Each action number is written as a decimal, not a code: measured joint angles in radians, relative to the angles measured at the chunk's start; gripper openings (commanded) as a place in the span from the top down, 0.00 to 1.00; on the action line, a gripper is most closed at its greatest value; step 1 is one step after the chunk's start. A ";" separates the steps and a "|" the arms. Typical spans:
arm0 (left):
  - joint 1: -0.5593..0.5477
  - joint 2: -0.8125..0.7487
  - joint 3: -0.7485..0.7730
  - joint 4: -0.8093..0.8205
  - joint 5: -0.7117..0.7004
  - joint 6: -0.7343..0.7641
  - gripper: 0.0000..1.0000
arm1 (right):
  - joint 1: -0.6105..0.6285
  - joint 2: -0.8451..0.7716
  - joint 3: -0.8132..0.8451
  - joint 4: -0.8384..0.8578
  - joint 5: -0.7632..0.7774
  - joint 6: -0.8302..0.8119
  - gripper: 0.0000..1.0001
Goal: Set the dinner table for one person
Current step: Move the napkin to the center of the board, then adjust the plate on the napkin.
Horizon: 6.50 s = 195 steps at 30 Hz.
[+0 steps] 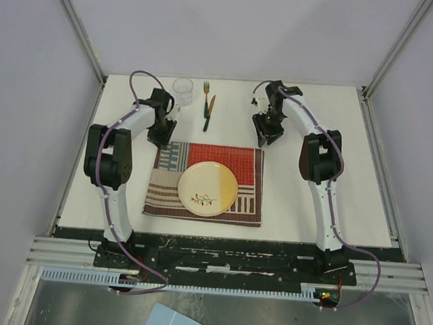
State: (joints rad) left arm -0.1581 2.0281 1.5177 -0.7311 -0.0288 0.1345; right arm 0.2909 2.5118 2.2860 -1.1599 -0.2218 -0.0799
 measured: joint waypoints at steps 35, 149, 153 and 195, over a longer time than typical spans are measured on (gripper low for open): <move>0.058 0.005 -0.027 0.004 0.032 0.050 0.58 | -0.001 -0.027 -0.091 -0.025 -0.201 -0.023 0.50; -0.191 -0.047 -0.100 0.050 0.109 0.008 0.66 | 0.139 -0.085 -0.260 0.001 -0.368 0.082 0.54; -0.192 -0.047 -0.127 0.058 0.109 0.005 0.66 | 0.139 -0.085 -0.266 0.003 -0.370 0.082 0.55; -0.226 -0.100 -0.183 0.049 0.147 -0.035 0.66 | 0.153 -0.085 -0.265 -0.007 -0.367 0.075 0.56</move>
State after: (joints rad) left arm -0.3840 1.9282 1.3350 -0.6823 0.1184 0.0990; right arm 0.4438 2.4268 2.0209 -1.1667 -0.5888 -0.0048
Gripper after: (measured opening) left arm 0.345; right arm 0.445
